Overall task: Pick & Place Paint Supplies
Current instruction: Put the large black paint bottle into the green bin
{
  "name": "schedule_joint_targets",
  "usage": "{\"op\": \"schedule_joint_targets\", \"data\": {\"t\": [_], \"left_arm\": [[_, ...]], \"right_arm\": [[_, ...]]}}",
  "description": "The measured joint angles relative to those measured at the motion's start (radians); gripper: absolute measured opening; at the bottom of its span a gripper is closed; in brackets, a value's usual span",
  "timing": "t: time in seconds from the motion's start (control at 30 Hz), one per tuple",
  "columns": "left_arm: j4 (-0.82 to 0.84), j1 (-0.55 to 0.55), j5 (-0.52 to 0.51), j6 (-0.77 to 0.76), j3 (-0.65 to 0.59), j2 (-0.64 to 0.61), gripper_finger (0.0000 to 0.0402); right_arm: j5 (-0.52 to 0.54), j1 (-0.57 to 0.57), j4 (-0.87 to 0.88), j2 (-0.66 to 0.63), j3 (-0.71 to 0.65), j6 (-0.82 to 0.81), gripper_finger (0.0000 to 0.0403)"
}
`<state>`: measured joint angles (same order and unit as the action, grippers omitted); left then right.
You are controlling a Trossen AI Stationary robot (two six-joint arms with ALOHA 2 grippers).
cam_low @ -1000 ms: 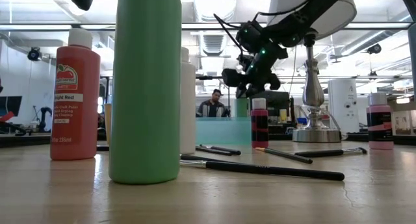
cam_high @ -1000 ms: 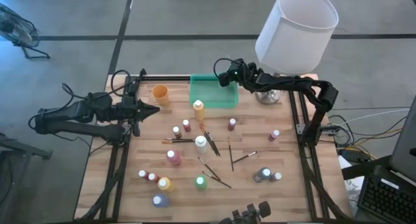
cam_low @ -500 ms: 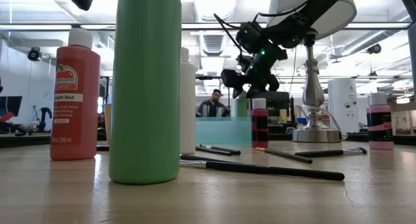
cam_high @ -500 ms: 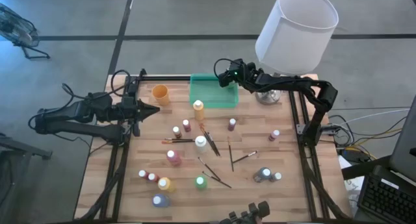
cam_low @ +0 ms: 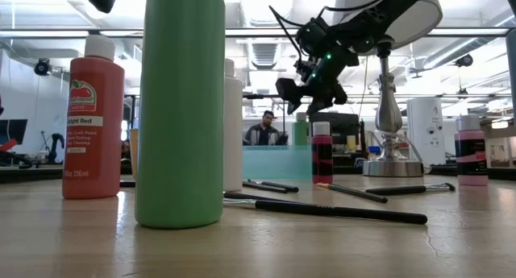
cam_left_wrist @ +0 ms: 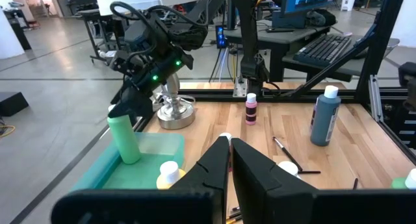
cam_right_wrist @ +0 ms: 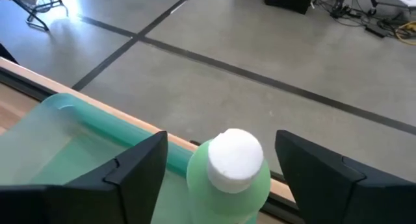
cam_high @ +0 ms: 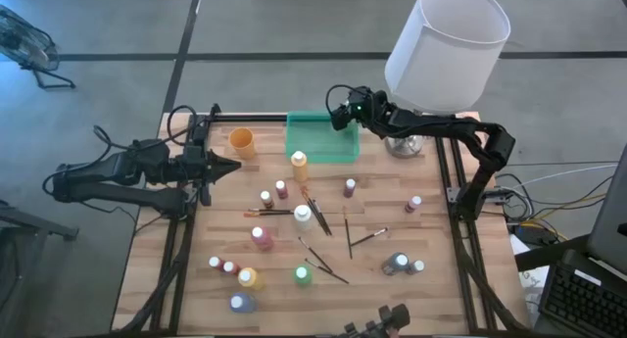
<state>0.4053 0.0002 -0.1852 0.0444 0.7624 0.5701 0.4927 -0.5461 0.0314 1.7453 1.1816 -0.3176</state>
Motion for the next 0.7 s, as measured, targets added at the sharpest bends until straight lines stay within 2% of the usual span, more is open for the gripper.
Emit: {"op": "schedule_joint_targets", "data": {"t": [0.23,0.47,0.7], "left_arm": [[0.000,0.000,0.000,0.000,0.000,0.000,0.0023],[0.000,0.000,0.000,0.000,0.000,0.000,0.0023],[0.000,0.000,0.000,0.000,0.000,0.000,0.0023]], "right_arm": [[0.008,0.017,-0.011,-0.003,0.002,0.020,0.0270],[0.114,0.049,-0.012,-0.004,0.031,0.099,0.0238],[0.141,0.109,-0.009,-0.004,0.079,0.175,0.0216]]}}
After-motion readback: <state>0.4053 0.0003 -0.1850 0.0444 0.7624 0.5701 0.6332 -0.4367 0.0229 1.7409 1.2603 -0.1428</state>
